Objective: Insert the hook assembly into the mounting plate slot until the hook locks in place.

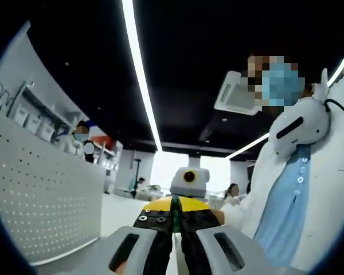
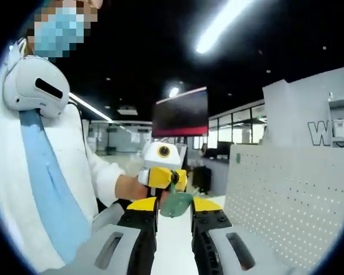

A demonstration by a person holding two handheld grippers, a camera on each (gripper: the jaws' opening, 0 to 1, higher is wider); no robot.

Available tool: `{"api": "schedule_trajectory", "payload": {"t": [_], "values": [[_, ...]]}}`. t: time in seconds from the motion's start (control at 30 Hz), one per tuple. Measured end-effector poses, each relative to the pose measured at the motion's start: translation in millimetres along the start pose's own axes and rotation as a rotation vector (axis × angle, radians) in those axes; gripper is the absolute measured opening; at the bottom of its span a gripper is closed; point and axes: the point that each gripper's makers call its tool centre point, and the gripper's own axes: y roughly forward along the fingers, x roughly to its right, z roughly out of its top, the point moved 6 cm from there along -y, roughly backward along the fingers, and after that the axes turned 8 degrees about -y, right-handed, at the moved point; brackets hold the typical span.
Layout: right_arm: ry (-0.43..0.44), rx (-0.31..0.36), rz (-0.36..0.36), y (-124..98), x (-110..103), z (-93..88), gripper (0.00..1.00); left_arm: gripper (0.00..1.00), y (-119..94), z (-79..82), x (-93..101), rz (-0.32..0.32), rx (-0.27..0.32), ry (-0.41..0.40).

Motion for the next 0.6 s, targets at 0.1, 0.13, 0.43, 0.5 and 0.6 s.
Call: {"api": "schedule_trajectory", "payload": {"t": [0.1,0.13,0.43,0.5,0.6], "values": [[0.003,-0.003,0.002,-0.9,-1.1,-0.1,0.18,0.02,0.5,-1.4,0.4,-0.002,-0.010,0.008],[0.005,-0.008,0.006,-1.3,-1.8,-0.4,0.18,0.02,0.7,-2.1,0.6,-0.004,-0.018,0.012],[-0.007,-0.075,0.033,-3.6,-8.1,-5.5,0.16,0.03,-1.0,-8.2,6.8,0.003,-0.236,0.150],[-0.015,-0.094,0.036,-2.6,-9.2,-8.4,0.15,0.03,-1.7,-9.4,7.4,0.012,-0.286,0.188],[-0.024,-0.129,0.044,-1.3,-10.4,-12.9,0.15,0.03,-3.7,-12.5,7.9,0.033,-0.365,0.239]]}}
